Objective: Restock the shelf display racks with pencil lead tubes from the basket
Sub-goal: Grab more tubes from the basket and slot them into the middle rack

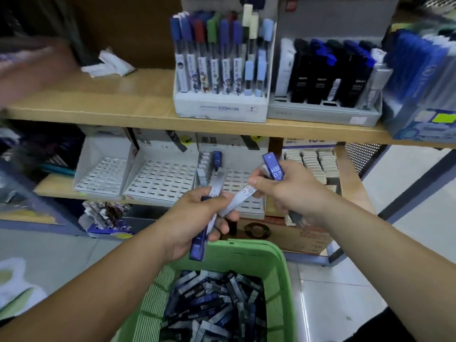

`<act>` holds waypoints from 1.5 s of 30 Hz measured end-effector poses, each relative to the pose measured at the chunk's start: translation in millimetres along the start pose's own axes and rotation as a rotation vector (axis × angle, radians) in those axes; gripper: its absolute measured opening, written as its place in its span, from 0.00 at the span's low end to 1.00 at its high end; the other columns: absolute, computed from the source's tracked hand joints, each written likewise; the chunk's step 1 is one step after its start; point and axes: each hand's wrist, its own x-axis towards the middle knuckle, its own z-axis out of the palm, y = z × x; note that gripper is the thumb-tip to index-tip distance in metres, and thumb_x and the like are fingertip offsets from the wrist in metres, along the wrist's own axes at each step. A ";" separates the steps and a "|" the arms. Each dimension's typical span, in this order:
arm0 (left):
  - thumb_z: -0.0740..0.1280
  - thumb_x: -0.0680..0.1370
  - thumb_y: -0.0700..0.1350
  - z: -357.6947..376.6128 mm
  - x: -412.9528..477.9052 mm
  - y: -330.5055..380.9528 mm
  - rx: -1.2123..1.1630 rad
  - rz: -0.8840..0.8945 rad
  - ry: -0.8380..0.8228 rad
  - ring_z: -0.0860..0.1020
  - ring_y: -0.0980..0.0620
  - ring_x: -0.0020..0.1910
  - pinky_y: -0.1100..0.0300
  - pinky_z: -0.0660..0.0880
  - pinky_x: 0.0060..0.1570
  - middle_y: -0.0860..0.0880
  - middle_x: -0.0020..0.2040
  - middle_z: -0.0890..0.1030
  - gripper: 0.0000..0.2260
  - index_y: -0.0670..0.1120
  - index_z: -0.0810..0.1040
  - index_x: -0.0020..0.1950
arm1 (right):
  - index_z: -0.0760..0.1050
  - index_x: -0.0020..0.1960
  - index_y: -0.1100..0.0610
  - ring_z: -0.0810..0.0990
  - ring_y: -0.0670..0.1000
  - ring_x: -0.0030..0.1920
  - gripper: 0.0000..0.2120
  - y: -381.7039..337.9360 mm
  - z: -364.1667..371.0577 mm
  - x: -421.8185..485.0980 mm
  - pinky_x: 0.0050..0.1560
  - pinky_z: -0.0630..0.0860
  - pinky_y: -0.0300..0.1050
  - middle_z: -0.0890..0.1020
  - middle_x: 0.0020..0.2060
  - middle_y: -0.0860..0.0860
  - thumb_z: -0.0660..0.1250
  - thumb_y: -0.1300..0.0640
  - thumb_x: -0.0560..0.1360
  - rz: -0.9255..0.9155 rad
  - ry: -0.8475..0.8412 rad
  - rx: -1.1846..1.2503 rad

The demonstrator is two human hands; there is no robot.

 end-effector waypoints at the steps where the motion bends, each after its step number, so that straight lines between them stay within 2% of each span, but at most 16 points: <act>1: 0.67 0.84 0.47 -11.0 -3.3 -0.4 -0.009 0.017 0.032 0.75 0.50 0.31 0.61 0.68 0.26 0.41 0.43 0.83 0.11 0.39 0.77 0.61 | 0.81 0.52 0.60 0.68 0.47 0.24 0.05 -5.2 10.3 3.6 0.26 0.64 0.41 0.83 0.34 0.54 0.72 0.57 0.80 0.003 -0.017 0.035; 3: 0.68 0.83 0.47 -30.4 -7.8 -1.7 -0.042 0.047 0.096 0.73 0.51 0.31 0.60 0.67 0.26 0.42 0.41 0.82 0.10 0.40 0.76 0.57 | 0.81 0.56 0.58 0.65 0.50 0.25 0.06 -12.7 30.3 12.4 0.27 0.62 0.42 0.84 0.36 0.56 0.71 0.58 0.80 0.022 -0.068 0.146; 7: 0.69 0.83 0.49 -64.9 -10.2 -5.3 -0.013 0.083 0.208 0.72 0.51 0.30 0.59 0.67 0.26 0.44 0.39 0.81 0.11 0.41 0.76 0.56 | 0.80 0.61 0.57 0.66 0.49 0.25 0.10 -16.5 64.9 31.8 0.26 0.63 0.41 0.84 0.39 0.58 0.70 0.61 0.80 0.055 -0.146 0.255; 11: 0.68 0.84 0.50 -88.9 -6.2 -12.2 0.106 0.102 0.219 0.74 0.51 0.31 0.58 0.69 0.27 0.43 0.41 0.84 0.10 0.44 0.77 0.58 | 0.80 0.58 0.59 0.66 0.51 0.27 0.10 -5.8 90.4 44.2 0.27 0.64 0.42 0.86 0.40 0.58 0.74 0.61 0.77 0.136 -0.040 0.282; 13: 0.67 0.84 0.51 -95.5 -0.4 -17.2 0.146 0.104 0.207 0.74 0.51 0.31 0.58 0.69 0.28 0.42 0.44 0.86 0.10 0.45 0.78 0.58 | 0.82 0.54 0.58 0.66 0.51 0.26 0.07 -4.9 97.8 47.7 0.26 0.64 0.42 0.85 0.35 0.54 0.75 0.62 0.77 0.115 0.050 0.246; 15: 0.67 0.83 0.53 -101.0 8.9 -21.9 0.165 0.089 0.221 0.74 0.51 0.30 0.58 0.69 0.28 0.44 0.43 0.85 0.11 0.46 0.78 0.58 | 0.82 0.51 0.55 0.69 0.49 0.26 0.04 -7.8 98.1 55.3 0.27 0.66 0.42 0.82 0.32 0.48 0.74 0.62 0.77 -0.002 0.156 0.131; 19: 0.65 0.84 0.56 -103.0 28.1 -29.0 0.094 -0.001 0.242 0.69 0.53 0.25 0.61 0.66 0.24 0.48 0.34 0.77 0.19 0.42 0.73 0.65 | 0.80 0.50 0.52 0.77 0.37 0.34 0.05 -7.0 91.8 69.8 0.35 0.73 0.29 0.80 0.39 0.42 0.73 0.60 0.78 -0.237 0.231 -0.153; 21: 0.64 0.85 0.54 -100.7 31.9 -30.9 0.053 -0.043 0.229 0.68 0.53 0.25 0.62 0.65 0.23 0.48 0.33 0.75 0.16 0.42 0.72 0.63 | 0.79 0.50 0.50 0.78 0.36 0.35 0.07 1.6 91.7 74.0 0.36 0.73 0.28 0.80 0.40 0.42 0.73 0.60 0.78 -0.232 0.212 -0.190; 25: 0.63 0.84 0.46 -104.3 37.2 -28.1 0.046 -0.075 0.203 0.66 0.51 0.25 0.61 0.63 0.24 0.45 0.35 0.75 0.06 0.44 0.74 0.51 | 0.79 0.47 0.48 0.77 0.39 0.34 0.07 13.6 96.5 87.4 0.34 0.73 0.32 0.81 0.39 0.46 0.73 0.60 0.78 -0.208 0.223 -0.201; 29: 0.64 0.82 0.43 -105.8 37.6 -29.4 0.024 -0.059 0.200 0.67 0.50 0.26 0.61 0.63 0.25 0.44 0.35 0.77 0.04 0.42 0.76 0.50 | 0.79 0.48 0.48 0.77 0.36 0.34 0.08 22.1 100.7 97.3 0.35 0.72 0.29 0.81 0.40 0.43 0.73 0.60 0.78 -0.201 0.215 -0.209; 31: 0.67 0.82 0.44 -107.1 36.1 -30.3 0.004 -0.042 0.205 0.68 0.51 0.26 0.61 0.64 0.24 0.44 0.37 0.78 0.05 0.43 0.77 0.51 | 0.78 0.50 0.47 0.78 0.33 0.37 0.08 23.2 102.6 99.1 0.40 0.72 0.27 0.81 0.40 0.40 0.73 0.60 0.78 -0.209 0.190 -0.235; 34: 0.69 0.82 0.50 -111.2 33.4 -30.4 -0.028 -0.030 0.207 0.69 0.51 0.26 0.61 0.65 0.25 0.45 0.37 0.81 0.08 0.47 0.78 0.58 | 0.80 0.55 0.49 0.79 0.35 0.41 0.08 24.2 106.1 100.5 0.47 0.74 0.32 0.82 0.42 0.39 0.73 0.59 0.78 -0.237 0.155 -0.300; 36: 0.70 0.82 0.52 -112.9 32.1 -31.6 -0.009 -0.027 0.212 0.69 0.51 0.26 0.61 0.66 0.25 0.46 0.36 0.82 0.11 0.52 0.78 0.63 | 0.81 0.56 0.49 0.82 0.41 0.46 0.09 27.9 110.7 101.1 0.52 0.79 0.42 0.84 0.46 0.42 0.74 0.57 0.78 -0.269 0.146 -0.362; 38: 0.70 0.82 0.50 -113.4 31.4 -32.9 0.013 -0.023 0.219 0.69 0.51 0.26 0.61 0.66 0.25 0.46 0.37 0.82 0.12 0.51 0.78 0.65 | 0.82 0.57 0.47 0.84 0.50 0.50 0.09 31.7 115.5 101.9 0.54 0.82 0.54 0.86 0.50 0.45 0.74 0.53 0.77 -0.284 0.154 -0.434; 42: 0.68 0.81 0.38 -113.5 30.5 -32.4 0.017 -0.025 0.247 0.70 0.52 0.27 0.60 0.65 0.24 0.46 0.40 0.84 0.14 0.47 0.74 0.66 | 0.81 0.60 0.49 0.83 0.55 0.49 0.12 36.4 121.2 104.3 0.51 0.81 0.56 0.84 0.50 0.49 0.73 0.50 0.78 -0.312 0.138 -0.620; 45: 0.69 0.80 0.37 -114.7 29.4 -28.4 0.108 0.024 0.288 0.72 0.53 0.26 0.60 0.66 0.24 0.44 0.42 0.87 0.11 0.45 0.73 0.60 | 0.82 0.60 0.51 0.81 0.54 0.51 0.11 33.7 118.7 104.6 0.52 0.80 0.55 0.82 0.51 0.49 0.72 0.51 0.78 -0.358 0.174 -0.563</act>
